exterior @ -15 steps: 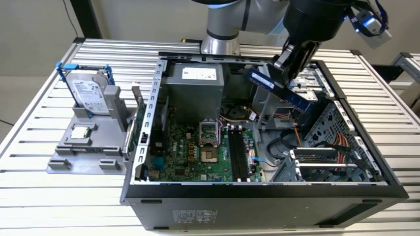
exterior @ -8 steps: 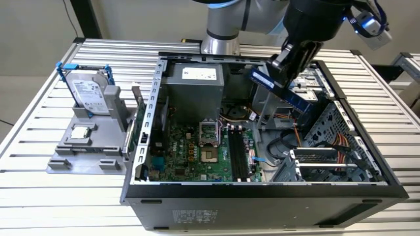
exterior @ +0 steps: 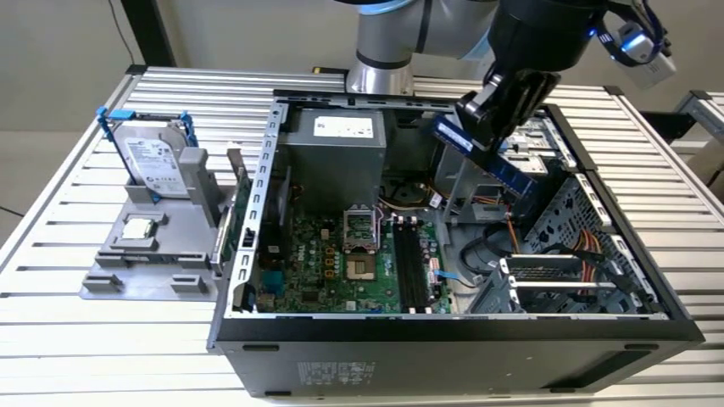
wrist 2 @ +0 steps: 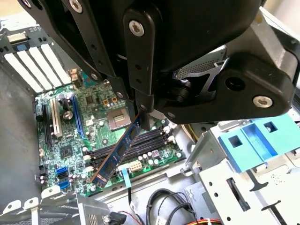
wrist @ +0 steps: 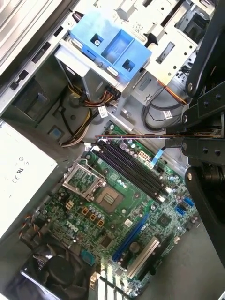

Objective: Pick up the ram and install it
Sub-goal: 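Insert the ram into the slot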

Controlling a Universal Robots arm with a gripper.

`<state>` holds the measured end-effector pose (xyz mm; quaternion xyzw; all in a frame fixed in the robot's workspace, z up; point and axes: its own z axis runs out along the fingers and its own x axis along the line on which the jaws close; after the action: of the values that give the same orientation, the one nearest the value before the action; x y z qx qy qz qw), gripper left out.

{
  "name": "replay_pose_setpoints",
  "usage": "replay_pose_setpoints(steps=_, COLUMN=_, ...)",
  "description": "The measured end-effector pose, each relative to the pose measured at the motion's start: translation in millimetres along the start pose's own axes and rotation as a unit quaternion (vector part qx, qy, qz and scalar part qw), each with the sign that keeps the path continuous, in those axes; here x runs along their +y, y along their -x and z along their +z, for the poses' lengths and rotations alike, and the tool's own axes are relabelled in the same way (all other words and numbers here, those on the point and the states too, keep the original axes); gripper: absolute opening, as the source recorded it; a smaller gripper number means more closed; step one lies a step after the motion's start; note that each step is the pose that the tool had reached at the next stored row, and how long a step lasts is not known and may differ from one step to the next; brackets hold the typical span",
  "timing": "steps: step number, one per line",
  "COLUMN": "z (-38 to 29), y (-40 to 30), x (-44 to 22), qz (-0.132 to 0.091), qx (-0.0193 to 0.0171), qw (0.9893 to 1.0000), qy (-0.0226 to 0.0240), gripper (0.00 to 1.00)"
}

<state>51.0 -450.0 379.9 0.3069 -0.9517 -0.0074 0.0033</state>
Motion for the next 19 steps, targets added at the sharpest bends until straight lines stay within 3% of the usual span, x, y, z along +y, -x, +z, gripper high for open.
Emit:
replay_pose_setpoints(steps=10, z=0.0, y=0.0, x=0.0, qz=0.038, qx=-0.0006, qw=0.9993, qy=0.0001, gripper=0.0)
replay_pose_setpoints(steps=19, z=0.0, y=0.0, x=0.0, qz=0.073, qx=-0.0012, qw=0.9973, qy=0.0001, gripper=0.0)
